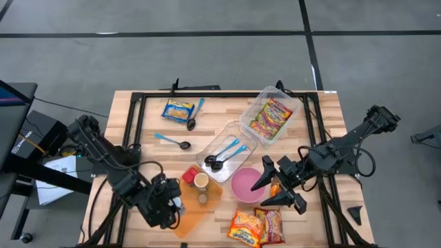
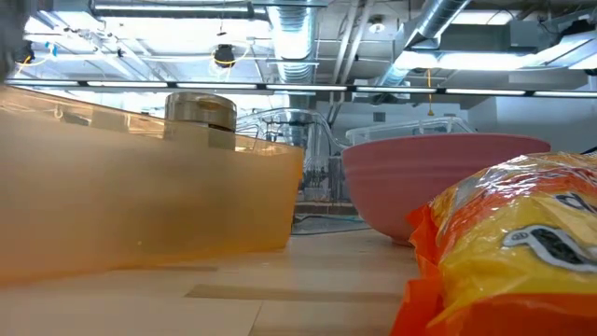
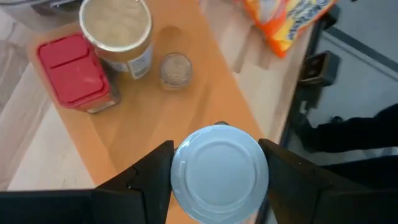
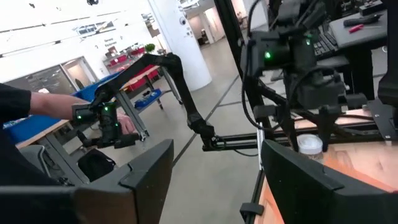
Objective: Pick & Place Food Item
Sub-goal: Put the white seasoning bottle into the orange bin
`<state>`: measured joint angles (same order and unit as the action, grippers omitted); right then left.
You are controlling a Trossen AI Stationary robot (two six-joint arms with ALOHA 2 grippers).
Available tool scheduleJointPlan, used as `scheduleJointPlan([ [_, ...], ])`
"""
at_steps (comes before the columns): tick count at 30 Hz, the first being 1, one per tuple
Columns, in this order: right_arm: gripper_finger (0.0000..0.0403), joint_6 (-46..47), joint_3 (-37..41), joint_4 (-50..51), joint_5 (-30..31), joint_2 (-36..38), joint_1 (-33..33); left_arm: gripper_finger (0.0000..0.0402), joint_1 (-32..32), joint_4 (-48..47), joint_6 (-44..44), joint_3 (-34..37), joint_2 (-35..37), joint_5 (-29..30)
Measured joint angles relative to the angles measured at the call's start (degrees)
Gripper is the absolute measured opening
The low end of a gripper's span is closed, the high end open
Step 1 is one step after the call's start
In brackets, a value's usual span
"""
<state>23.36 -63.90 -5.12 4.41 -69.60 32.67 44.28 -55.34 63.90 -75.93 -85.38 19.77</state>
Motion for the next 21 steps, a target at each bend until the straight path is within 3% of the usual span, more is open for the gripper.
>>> scheduleJointPlan([
  [10, 0.024, 0.02, 0.0, 1.74, -0.07, -0.02, -0.01, 0.0199, -3.68, 10.6, -6.14, 11.65, 0.0, 0.17],
  [21, 0.024, 0.02, 0.0, 2.73, -0.05, -0.02, -0.07, 0.0199, -8.99, 16.68, -16.4, 15.77, 0.0, -0.11],
])
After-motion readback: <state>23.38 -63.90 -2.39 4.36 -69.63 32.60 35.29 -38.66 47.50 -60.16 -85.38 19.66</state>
